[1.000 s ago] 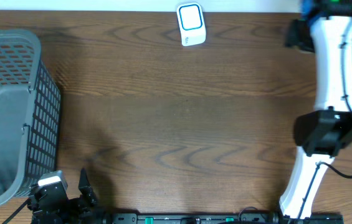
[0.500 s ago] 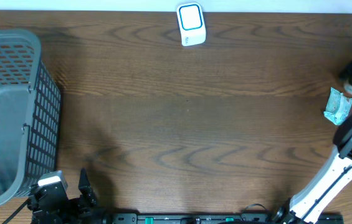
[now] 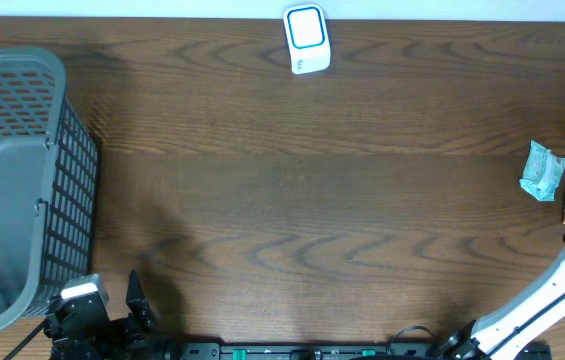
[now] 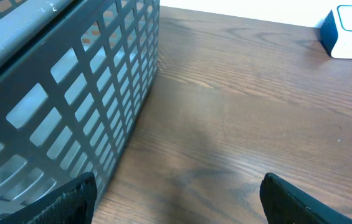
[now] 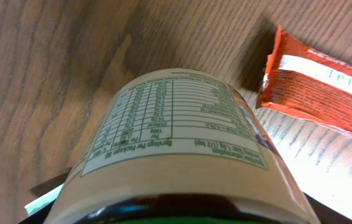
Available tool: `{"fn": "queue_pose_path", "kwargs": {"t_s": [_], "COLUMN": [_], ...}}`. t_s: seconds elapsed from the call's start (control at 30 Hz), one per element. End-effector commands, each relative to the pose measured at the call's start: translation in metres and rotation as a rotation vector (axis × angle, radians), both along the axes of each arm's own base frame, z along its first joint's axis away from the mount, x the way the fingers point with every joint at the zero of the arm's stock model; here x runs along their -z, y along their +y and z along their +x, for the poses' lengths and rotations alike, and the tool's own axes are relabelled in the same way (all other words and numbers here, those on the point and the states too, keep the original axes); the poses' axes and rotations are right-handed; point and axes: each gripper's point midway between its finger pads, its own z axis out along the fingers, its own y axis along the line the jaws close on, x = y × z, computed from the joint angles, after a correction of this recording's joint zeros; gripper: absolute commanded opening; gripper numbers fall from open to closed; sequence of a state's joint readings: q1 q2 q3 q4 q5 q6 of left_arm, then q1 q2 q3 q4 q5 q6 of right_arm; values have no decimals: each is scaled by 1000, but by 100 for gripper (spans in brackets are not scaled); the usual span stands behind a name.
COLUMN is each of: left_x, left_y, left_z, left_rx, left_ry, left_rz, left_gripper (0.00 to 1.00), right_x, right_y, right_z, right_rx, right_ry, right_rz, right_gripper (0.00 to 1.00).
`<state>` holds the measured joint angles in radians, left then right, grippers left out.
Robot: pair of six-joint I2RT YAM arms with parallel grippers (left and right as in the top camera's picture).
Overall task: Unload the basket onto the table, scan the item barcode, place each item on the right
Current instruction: 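Carry the jar right and set it down near the wipes pack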
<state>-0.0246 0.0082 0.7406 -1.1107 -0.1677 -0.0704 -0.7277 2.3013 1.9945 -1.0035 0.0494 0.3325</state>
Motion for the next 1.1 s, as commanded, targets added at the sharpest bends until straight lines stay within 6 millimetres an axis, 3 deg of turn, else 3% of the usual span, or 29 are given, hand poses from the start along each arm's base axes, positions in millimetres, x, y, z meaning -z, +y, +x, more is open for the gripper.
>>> {"fn": "queue_pose_path", "kwargs": {"t_s": [0.0, 0.3, 0.63, 0.73, 0.87, 0.9, 0.97, 1.07], "left_x": [-1, -1, -1, -1, -1, -1, -1, -1], "left_y": [1, 1, 1, 1, 1, 1, 1, 1], "left_z": [-1, -1, -1, -1, -1, -1, -1, -1], "left_rx": [4, 4, 4, 4, 4, 4, 4, 4], "left_ry": [-2, -2, -2, -2, -3, -2, -2, -3], "left_rz": [18, 19, 18, 18, 18, 18, 18, 18], "left_gripper": [84, 84, 84, 84, 84, 84, 84, 84], "right_x": [-2, 1, 28, 26, -4, -26, -49, -83], "right_y": [3, 7, 16, 19, 22, 23, 31, 60], "right_z": [5, 3, 8, 10, 16, 14, 14, 18], "right_rx": [4, 51, 65, 58, 46, 46, 52, 22], "right_ry": [-30, -28, -17, -23, -65, -83, -121, -212], "right_rz": [20, 40, 99, 103, 94, 81, 102, 201], "right_gripper": [67, 69, 69, 74, 84, 99, 99, 96]}}
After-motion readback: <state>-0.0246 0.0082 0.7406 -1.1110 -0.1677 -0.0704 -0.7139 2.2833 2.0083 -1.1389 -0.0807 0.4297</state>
